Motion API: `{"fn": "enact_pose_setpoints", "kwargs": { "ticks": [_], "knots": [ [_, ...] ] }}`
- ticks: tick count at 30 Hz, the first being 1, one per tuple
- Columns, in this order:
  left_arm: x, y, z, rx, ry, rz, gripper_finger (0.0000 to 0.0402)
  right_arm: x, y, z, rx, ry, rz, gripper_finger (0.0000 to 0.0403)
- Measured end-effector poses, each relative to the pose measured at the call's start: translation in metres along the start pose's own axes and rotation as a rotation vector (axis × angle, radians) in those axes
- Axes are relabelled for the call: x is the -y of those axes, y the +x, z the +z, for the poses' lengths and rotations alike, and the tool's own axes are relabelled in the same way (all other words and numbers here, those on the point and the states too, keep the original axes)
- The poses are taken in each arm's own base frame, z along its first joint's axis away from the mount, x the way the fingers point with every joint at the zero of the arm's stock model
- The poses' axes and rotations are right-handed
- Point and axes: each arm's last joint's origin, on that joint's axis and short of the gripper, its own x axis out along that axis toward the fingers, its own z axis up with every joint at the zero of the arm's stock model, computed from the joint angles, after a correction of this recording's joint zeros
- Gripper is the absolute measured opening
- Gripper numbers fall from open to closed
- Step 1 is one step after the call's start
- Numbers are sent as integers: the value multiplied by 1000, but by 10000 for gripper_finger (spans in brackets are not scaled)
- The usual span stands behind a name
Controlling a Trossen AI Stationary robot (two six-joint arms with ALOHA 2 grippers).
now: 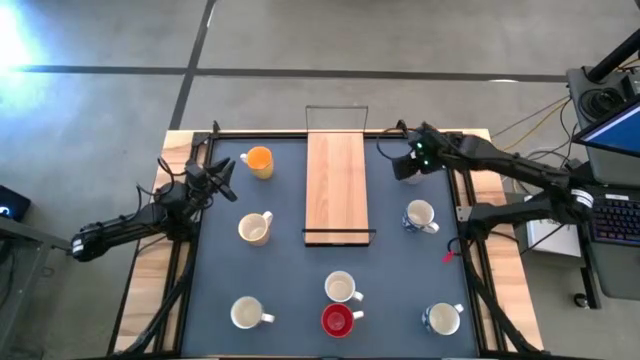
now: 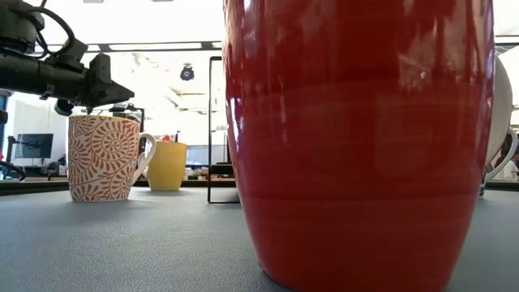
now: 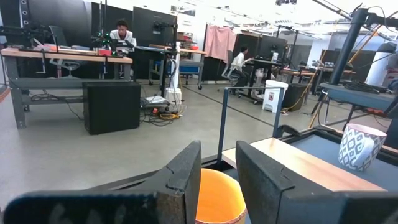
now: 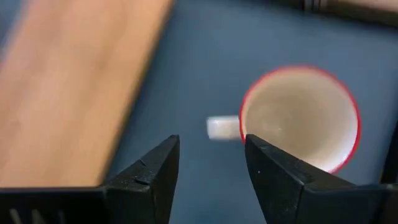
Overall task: Place coffee mugs
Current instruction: Put the gray mug on the shelf
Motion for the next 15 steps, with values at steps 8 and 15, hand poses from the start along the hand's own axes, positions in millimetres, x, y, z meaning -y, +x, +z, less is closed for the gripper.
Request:
{"fn": "enact_pose_setpoints", "kwargs": {
  "ticks": [8, 15],
  "knots": [
    [0, 0, 0, 0, 0, 0, 84, -4, 14, 11, -163, -77, -100, 176],
    [0, 0, 0, 0, 0, 0, 84, -6, 27, 12, -314, -221, -175, 176]
  ]
}}
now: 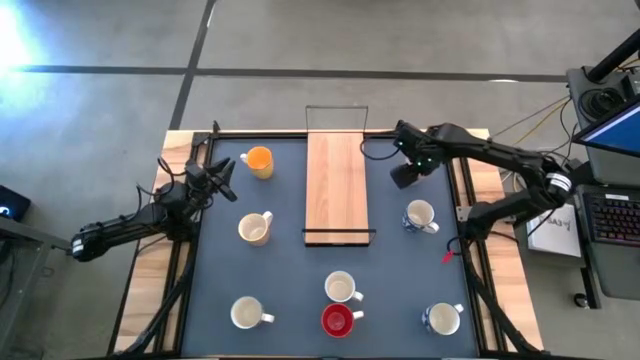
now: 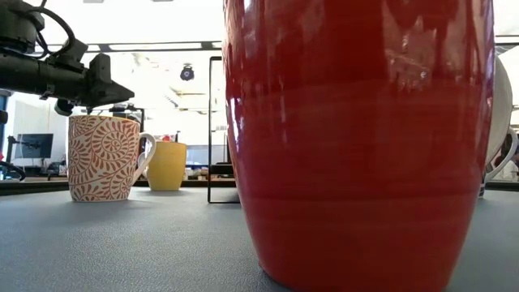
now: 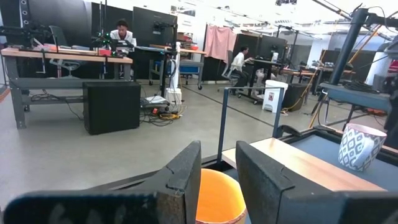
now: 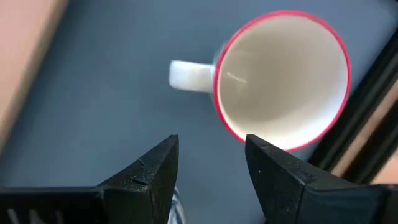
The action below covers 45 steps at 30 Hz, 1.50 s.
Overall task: Place coffee mugs
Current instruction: Put the gray mug on the shelf
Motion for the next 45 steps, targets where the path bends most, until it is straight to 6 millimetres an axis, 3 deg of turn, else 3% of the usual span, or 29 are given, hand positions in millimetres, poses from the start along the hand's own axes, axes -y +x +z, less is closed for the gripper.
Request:
{"fn": "enact_pose_setpoints", "kwargs": {
  "ticks": [11, 24, 26, 30, 40, 45],
  "knots": [
    [0, 0, 0, 0, 0, 0, 84, -4, 26, 8, -85, -140, -107, 155],
    [0, 0, 0, 1, -1, 0, 84, -9, 46, 18, -129, -240, -128, 22],
    [0, 0, 0, 1, -1, 0, 84, -9, 46, 19, -129, -251, -125, 16],
    [0, 0, 0, 1, -1, 0, 84, -11, 31, 26, -94, -246, -74, 15],
    [0, 0, 0, 0, 0, 0, 84, -32, -38, 58, 172, -291, 86, 14],
    [0, 0, 0, 0, 0, 0, 84, -45, -54, 69, 229, -308, 113, 14]
  ]
}}
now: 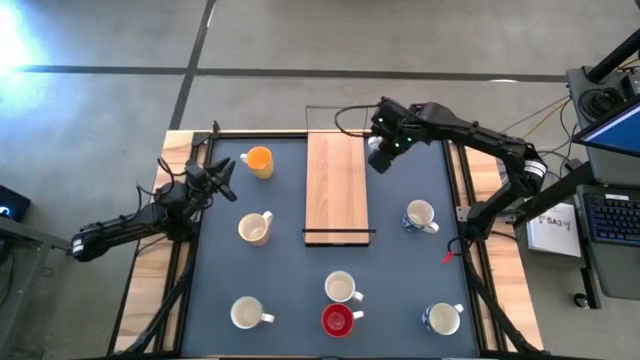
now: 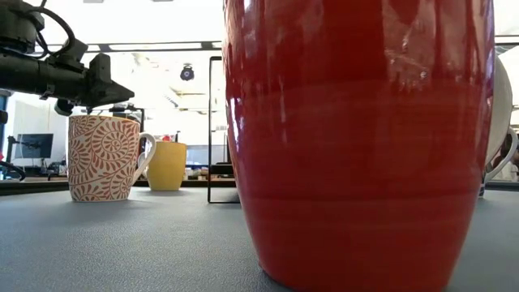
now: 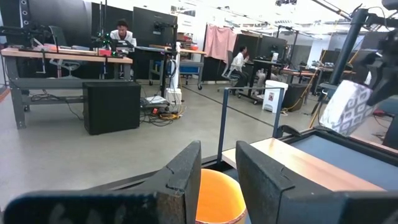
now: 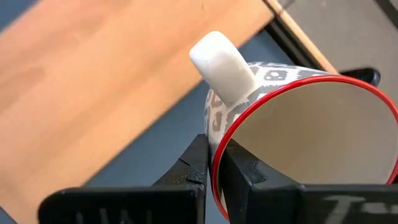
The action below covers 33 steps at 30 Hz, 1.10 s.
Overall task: Place coffee mugs
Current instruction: Put the gray mug on the shelf
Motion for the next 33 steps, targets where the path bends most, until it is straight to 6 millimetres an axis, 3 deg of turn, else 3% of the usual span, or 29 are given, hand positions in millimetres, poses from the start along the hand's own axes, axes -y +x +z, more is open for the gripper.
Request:
{"fn": "enact_pose_setpoints", "kwargs": {
  "ticks": [7, 16, 33],
  "knots": [
    [0, 0, 0, 0, 0, 0, 84, -18, 23, 20, -35, -28, 10, 13],
    [0, 0, 0, 0, 0, 0, 84, -24, 52, 42, -80, 35, -4, 13],
    [0, 0, 0, 0, 0, 0, 84, -26, 80, 79, -75, 135, -23, 13]
  ]
}}
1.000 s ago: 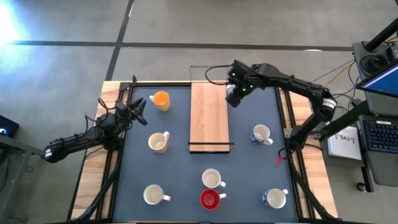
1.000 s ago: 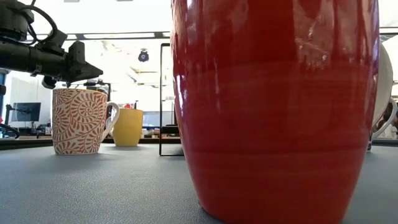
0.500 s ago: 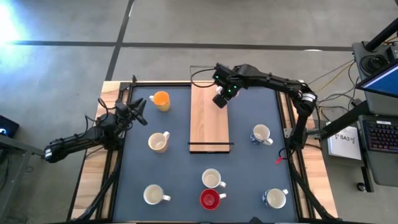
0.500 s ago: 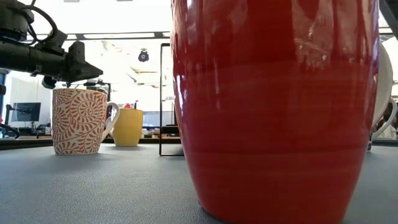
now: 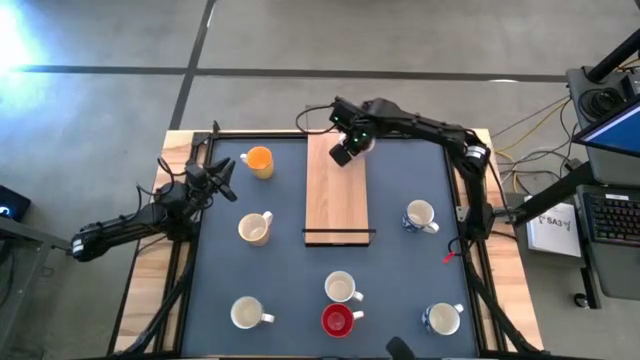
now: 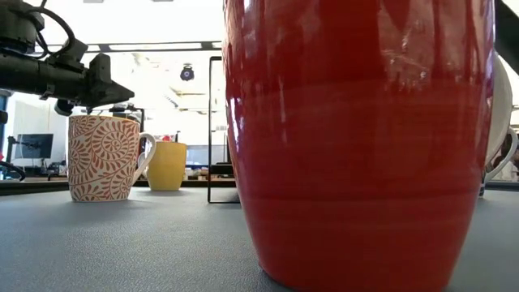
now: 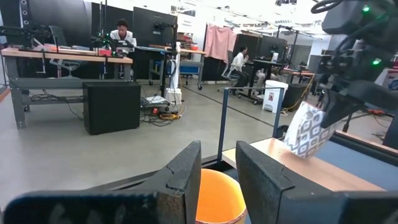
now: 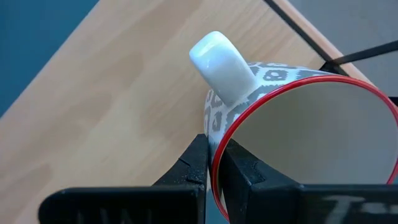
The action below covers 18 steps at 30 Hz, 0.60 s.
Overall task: Place coffee mugs
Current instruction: Put the gray mug on the shelf
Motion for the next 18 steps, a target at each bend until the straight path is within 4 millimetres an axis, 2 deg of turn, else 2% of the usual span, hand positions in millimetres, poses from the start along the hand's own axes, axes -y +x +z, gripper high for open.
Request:
{"fn": "enact_pose_setpoints", "kwargs": {
  "ticks": [5, 13, 18],
  "knots": [
    [0, 0, 0, 0, 0, 0, 84, 3, 6, 10, -5, 22, -8, 13],
    [0, 0, 0, 0, 0, 0, 84, 4, 11, 15, -26, 20, -14, 14],
    [0, 0, 0, 0, 0, 0, 84, 5, 11, 14, -34, 4, -18, 42]
  ]
}}
